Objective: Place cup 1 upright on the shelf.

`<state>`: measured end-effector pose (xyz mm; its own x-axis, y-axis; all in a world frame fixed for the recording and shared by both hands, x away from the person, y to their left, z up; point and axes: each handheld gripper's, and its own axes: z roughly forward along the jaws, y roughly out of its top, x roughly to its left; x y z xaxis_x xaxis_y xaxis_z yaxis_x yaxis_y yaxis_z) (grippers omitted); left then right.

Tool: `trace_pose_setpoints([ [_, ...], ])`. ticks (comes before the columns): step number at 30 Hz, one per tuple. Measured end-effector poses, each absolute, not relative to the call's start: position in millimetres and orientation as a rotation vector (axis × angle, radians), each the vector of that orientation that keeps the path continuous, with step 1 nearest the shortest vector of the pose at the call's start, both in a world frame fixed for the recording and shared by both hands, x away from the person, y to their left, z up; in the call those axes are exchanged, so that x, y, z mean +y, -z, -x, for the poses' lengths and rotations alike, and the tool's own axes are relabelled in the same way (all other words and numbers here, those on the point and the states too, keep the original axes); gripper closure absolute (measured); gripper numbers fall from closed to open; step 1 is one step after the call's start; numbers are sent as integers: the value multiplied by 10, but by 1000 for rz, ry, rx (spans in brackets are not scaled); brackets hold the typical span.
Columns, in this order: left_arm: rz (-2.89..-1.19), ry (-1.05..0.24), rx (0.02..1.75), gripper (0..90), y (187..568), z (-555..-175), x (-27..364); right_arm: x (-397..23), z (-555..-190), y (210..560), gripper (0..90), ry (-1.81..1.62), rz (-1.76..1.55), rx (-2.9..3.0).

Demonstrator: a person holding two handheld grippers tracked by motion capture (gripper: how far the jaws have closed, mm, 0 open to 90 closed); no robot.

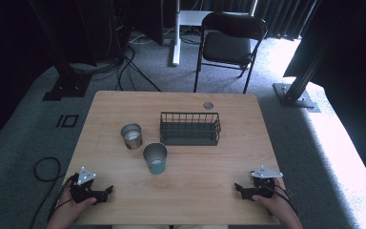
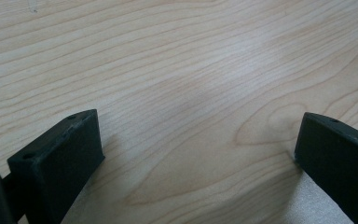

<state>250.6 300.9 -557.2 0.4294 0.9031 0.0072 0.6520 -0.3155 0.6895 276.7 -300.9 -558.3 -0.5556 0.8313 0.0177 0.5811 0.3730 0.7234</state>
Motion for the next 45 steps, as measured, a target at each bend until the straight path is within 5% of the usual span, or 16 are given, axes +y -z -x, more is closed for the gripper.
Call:
trace_pose_setpoints([
  [18,-2075,-529,1305,15,5571,-2508,3007,-2981,-2781,5574,120,-1033,-1274,2268],
  [45,-2075,-528,1303,15,5572,-2507,3007,-2126,-3010,5397,120,-1193,-1000,2367],
])
